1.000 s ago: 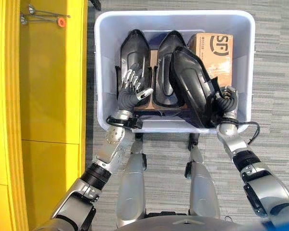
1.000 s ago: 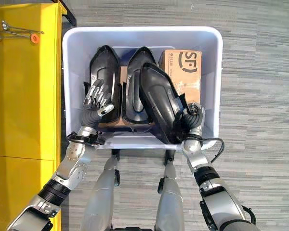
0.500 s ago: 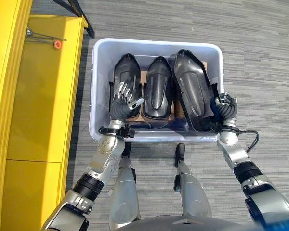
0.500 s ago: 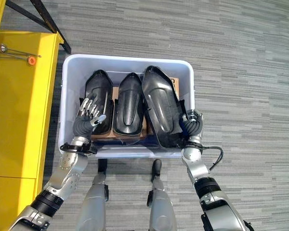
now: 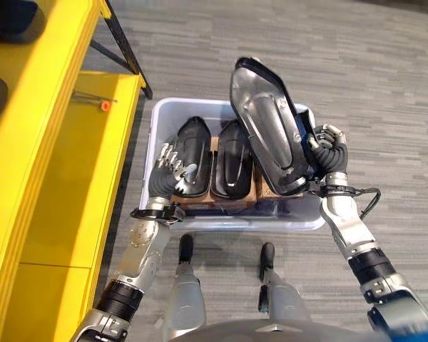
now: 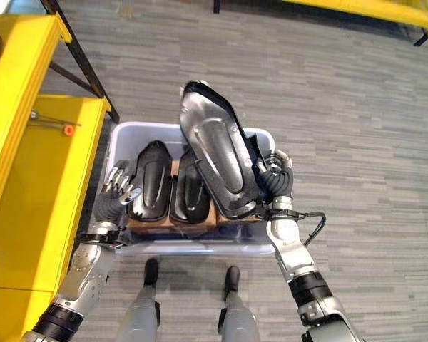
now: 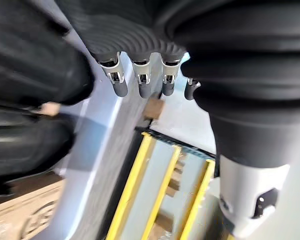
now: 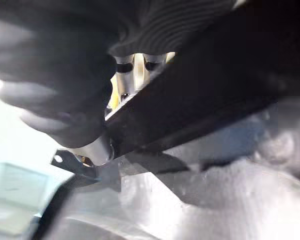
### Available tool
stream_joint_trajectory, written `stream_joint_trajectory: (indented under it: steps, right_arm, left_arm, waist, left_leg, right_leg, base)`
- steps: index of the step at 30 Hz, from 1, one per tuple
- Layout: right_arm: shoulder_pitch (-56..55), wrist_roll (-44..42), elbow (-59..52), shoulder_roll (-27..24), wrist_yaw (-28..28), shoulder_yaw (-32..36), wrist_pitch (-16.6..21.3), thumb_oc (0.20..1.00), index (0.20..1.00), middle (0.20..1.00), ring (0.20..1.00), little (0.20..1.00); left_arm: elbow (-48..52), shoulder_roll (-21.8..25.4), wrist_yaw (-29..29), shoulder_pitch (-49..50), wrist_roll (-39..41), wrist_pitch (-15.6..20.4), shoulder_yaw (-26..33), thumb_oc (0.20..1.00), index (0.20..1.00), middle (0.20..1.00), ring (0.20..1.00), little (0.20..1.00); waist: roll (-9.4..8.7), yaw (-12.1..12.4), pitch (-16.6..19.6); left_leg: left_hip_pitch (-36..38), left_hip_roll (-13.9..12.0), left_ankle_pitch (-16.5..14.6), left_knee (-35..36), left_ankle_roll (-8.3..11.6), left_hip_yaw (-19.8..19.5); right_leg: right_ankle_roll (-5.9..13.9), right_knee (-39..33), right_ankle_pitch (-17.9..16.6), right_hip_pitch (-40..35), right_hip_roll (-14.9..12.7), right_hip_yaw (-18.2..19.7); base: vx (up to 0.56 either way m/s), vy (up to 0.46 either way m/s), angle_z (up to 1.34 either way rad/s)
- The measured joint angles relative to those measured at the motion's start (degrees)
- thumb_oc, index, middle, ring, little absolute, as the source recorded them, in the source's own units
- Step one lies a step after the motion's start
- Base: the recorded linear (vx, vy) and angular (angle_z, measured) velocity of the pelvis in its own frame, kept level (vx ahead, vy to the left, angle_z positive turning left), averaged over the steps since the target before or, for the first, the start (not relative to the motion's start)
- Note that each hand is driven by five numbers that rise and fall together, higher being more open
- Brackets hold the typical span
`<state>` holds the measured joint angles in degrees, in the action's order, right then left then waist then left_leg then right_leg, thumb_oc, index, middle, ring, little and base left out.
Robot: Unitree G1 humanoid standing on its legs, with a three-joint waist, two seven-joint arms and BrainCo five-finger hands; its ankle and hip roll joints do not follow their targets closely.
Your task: Move parts from the plastic box to the shelf.
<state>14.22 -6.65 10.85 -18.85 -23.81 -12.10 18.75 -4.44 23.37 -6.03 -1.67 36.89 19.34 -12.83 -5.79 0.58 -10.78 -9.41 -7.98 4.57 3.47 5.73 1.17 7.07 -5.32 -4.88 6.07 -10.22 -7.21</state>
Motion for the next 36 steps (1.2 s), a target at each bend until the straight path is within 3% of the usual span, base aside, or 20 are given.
stream_joint_trajectory:
  steps: [10, 18, 20, 21, 22, 23, 24, 25, 26, 27, 28, 29, 30, 31, 32, 33, 34, 35, 36]
  right_arm:
    - [-6.69, -1.15, -1.06, -0.32, 6.59, 0.35, 0.17, 0.200, 0.200, 0.200, 0.200, 0.200]
    - [-7.55, -5.80, -2.00, -0.34, 10.22, -0.06, 0.15, 0.200, 0.200, 0.200, 0.200, 0.200]
    - [-4.80, -6.54, -2.59, -0.58, 10.19, -1.80, 0.26, 0.200, 0.200, 0.200, 0.200, 0.200]
    - [-4.02, -6.71, -2.66, -1.00, 10.04, -2.05, 0.51, 0.200, 0.200, 0.200, 0.200, 0.200]
    - [-2.94, -7.06, -2.83, -1.62, 10.21, -2.18, 0.49, 0.200, 0.200, 0.200, 0.200, 0.200]
    - [-2.43, -7.16, -2.94, -2.69, 9.73, -1.96, 0.80, 0.200, 0.200, 0.200, 0.200, 0.200]
    - [-1.91, -7.45, -2.63, -3.64, 9.04, -0.82, 0.72, 0.200, 0.200, 0.200, 0.200, 0.200]
    - [-1.17, -7.69, -3.03, -4.58, 8.43, -0.55, 0.76, 0.200, 0.200, 0.200, 0.200, 0.200]
    - [0.68, -7.31, -3.82, -6.28, 7.99, -1.02, 0.81, 0.200, 0.200, 0.200, 0.200, 0.200]
    - [1.58, -6.74, -3.98, -4.87, 8.13, -1.49, 0.77, 0.200, 0.200, 0.200, 0.200, 0.200]
    - [1.72, -5.78, -4.90, -4.64, 8.38, -1.56, 0.75, 0.200, 0.200, 0.200, 0.200, 0.200]
    - [1.28, -5.78, -4.92, -4.42, 8.30, -1.51, 0.77, 0.200, 0.200, 0.200, 0.200, 0.200]
    - [1.22, -6.09, -5.42, -4.19, 7.89, -0.61, 0.91, 0.200, 0.200, 0.200, 0.200, 0.200]
    - [0.59, -6.24, -5.63, -4.16, 7.69, 0.33, 0.90, 0.200, 0.200, 0.200, 0.200, 0.200]
    - [-0.89, -6.79, -6.07, -4.19, 7.30, 1.37, 0.87, 0.200, 0.200, 0.200, 0.200, 0.200]
    - [-1.85, -7.28, -6.07, -4.56, 7.07, 2.54, 0.67, 0.200, 0.200, 0.200, 0.200, 0.200]
    - [-3.89, -7.21, -6.35, -5.17, 6.86, 2.27, 0.63, 0.200, 0.200, 0.200, 0.200, 0.200]
    - [-4.24, -7.17, -6.62, -3.94, 7.13, 2.13, 0.73, 0.200, 0.200, 0.200, 0.200, 0.200]
    - [-4.89, -7.21, -6.59, -3.33, 7.11, 2.70, 0.81, 0.200, 0.200, 0.200, 0.200, 0.200]
  left_arm:
    - [1.17, -0.16, 2.40, 4.08, -0.32, -0.22, 2.31, 1.000, 1.000, 1.000, 1.000, 1.000]
    - [1.44, -3.83, 3.27, 8.22, -0.36, -0.37, 3.36, 1.000, 1.000, 1.000, 1.000, 1.000]
    - [1.32, -4.33, 3.54, 9.60, -0.28, -0.40, 2.78, 1.000, 1.000, 1.000, 1.000, 1.000]
    - [0.89, -4.77, 3.56, 8.90, -0.25, -0.42, 2.01, 1.000, 1.000, 1.000, 1.000, 1.000]
    - [0.93, -5.23, 3.66, 7.90, -0.24, -0.51, 1.64, 1.000, 1.000, 1.000, 1.000, 1.000]
    - [-0.11, -6.31, 3.74, 7.32, 0.04, -1.19, 0.09, 1.000, 1.000, 1.000, 1.000, 1.000]
    - [-0.32, -6.93, 3.84, 5.91, 0.14, -1.19, -0.78, 1.000, 1.000, 1.000, 1.000, 1.000]
    - [-0.17, -8.17, 4.10, 5.82, 0.38, -0.77, -1.31, 1.000, 1.000, 1.000, 1.000, 1.000]
    - [-0.51, -7.37, 4.37, 6.28, 0.83, -1.30, -2.40, 1.000, 1.000, 1.000, 1.000, 1.000]
    - [-0.42, -5.03, 4.42, 5.42, 0.84, -1.36, -1.61, 1.000, 1.000, 1.000, 1.000, 1.000]
    - [-0.46, -5.30, 4.41, 5.02, 0.85, -1.42, 0.79, 1.000, 1.000, 1.000, 1.000, 1.000]
    - [-0.43, -5.59, 4.47, 5.19, 0.84, -1.25, 1.09, 1.000, 1.000, 1.000, 1.000, 1.000]
    - [0.36, -6.65, 4.71, 5.49, 0.79, -0.95, 1.23, 1.000, 1.000, 1.000, 1.000, 1.000]
    - [0.27, -7.31, 4.74, 5.16, 0.79, -1.23, 1.01, 1.000, 1.000, 1.000, 1.000, 1.000]
    - [0.22, -7.82, 4.83, 4.41, 0.78, -1.39, 0.52, 1.000, 1.000, 1.000, 1.000, 1.000]
    - [0.21, -8.72, 4.79, 2.42, 0.80, -1.41, 0.30, 1.000, 1.000, 1.000, 1.000, 1.000]
    - [0.59, -10.45, 4.90, 2.44, 0.77, -0.89, -0.72, 1.000, 1.000, 1.000, 1.000, 1.000]
    - [0.51, -8.99, 4.92, 3.21, 0.77, -0.86, -0.40, 1.000, 1.000, 1.000, 1.000, 1.000]
    - [0.34, -8.63, 4.97, 3.97, 0.78, -1.12, -0.54, 1.000, 1.000, 1.000, 1.000, 1.000]
  waist:
    - [1.25, -1.33, 3.50]
    - [4.73, -0.75, 4.85]
    - [7.33, 0.66, 3.70]
    - [7.68, 0.44, 3.59]
    - [7.62, 0.37, 3.31]
    - [9.88, 0.49, 2.53]
    - [10.07, 0.33, 1.78]
    - [10.03, 1.07, 1.48]
    - [10.67, 3.16, 1.11]
    - [6.91, 3.40, -0.44]
    - [4.99, 2.11, -0.36]
    - [4.83, 1.54, 0.20]
    - [7.28, -0.02, 2.03]
    - [8.24, -1.40, 2.40]
    - [8.64, -3.15, 2.55]
    - [9.25, -3.83, 2.15]
    - [11.78, -4.55, 3.87]
    - [10.26, -4.08, 4.85]
    - [9.01, -3.65, 5.07]
  left_leg:
    - [5.63, -0.75, -0.10, 1.85, -0.13, 0.35]
    - [8.55, -5.01, -0.48, 0.87, -0.61, -0.39]
    - [6.88, -7.26, 0.12, -1.04, -2.10, -1.91]
    - [4.19, -7.64, 1.07, -2.68, -2.12, -3.06]
    - [3.37, -7.87, 1.96, -1.70, -3.67, -3.93]
    - [0.02, -7.48, 3.53, -4.06, -6.46, -3.37]
    - [-4.90, -6.20, 7.91, -7.85, -3.99, -3.88]
    - [-5.41, -5.25, 9.83, -5.56, -4.65, -3.48]
    - [-3.91, -5.17, -4.54, 0.33, -5.52, -1.28]
    - [-5.12, -2.31, -3.96, -7.98, -3.98, -1.38]
    - [-3.83, -2.57, -6.41, -24.51, 0.26, -1.96]
    - [-1.74, -3.28, -6.59, -26.87, 0.67, -1.78]
    - [8.70, -4.60, -7.13, -19.86, 3.20, -1.36]
    - [11.44, -4.39, -3.49, -16.65, 2.96, 0.18]
    - [13.62, -4.25, -2.66, -11.31, 2.44, 1.83]
    - [16.08, -3.89, -0.54, -5.93, 1.98, 3.38]
    - [16.79, -4.03, 0.26, -2.94, 1.57, 5.85]
    - [16.09, -2.93, -0.71, -3.64, 2.91, 6.53]
    - [14.63, -2.17, -5.94, -6.70, 4.44, 6.88]
  right_leg:
    - [0.44, -0.01, 1.63, -4.54, 0.58, 0.06]
    - [-1.51, 0.07, 3.16, -8.34, 5.17, -0.51]
    - [-2.69, 0.50, 3.69, -8.33, 7.86, -1.65]
    - [-3.46, 1.47, 4.21, -7.03, 8.26, -2.47]
    - [-4.44, 1.77, 4.83, -6.15, 8.19, -3.23]
    - [-4.73, 3.30, 5.09, -5.93, 9.91, -5.82]
    - [-6.83, 6.50, 6.82, -3.63, 10.10, -5.35]
    - [-7.50, 7.20, 8.32, -2.82, 9.45, -6.86]
    - [-10.08, 6.37, 7.47, -2.03, 8.24, -9.54]
    - [-10.83, 5.28, 6.40, -1.90, 4.58, -10.20]
    - [-12.76, 4.60, 5.26, -2.76, 2.40, -12.25]
    - [-11.39, 3.72, 5.05, -3.73, 2.29, -12.49]
    - [-9.51, 4.24, 5.10, -3.91, 2.78, -13.59]
    - [-9.18, 4.33, 4.88, -4.45, 2.72, -14.94]
    - [-9.15, 5.32, 4.86, -4.74, 1.93, -16.71]
    - [-9.17, 10.85, 4.87, -3.23, -0.08, -18.63]
    - [-8.00, 17.33, 7.08, 1.10, -0.84, -19.19]
    - [-11.02, 11.09, 1.77, 0.00, -0.35, -18.50]
    - [-11.65, 8.59, 1.73, -2.89, -1.53, -19.72]
  base:
    - [0.02, -0.030, -0.02]
    - [-0.04, -0.160, 0.00]
    - [-0.20, -0.156, 0.24]
    - [-0.19, -0.049, 0.54]
    - [-0.18, -0.043, 1.12]
    - [-0.29, -0.073, 1.60]
    - [-0.17, -0.055, 1.81]
    - [-0.23, -0.054, 1.60]
    - [-0.19, -0.042, 1.17]
    - [-0.12, -0.003, 1.17]
    - [-0.09, 0.024, 0.91]
    - [-0.07, 0.123, 0.70]
    - [-0.10, 0.168, 0.51]
    - [-0.08, 0.214, 0.82]
    - [-0.03, 0.207, 1.12]
    - [0.07, 0.296, 1.63]
    - [0.10, 0.273, 1.43]
    - [0.10, 0.285, 1.44]
    - [0.02, 0.281, 0.88]
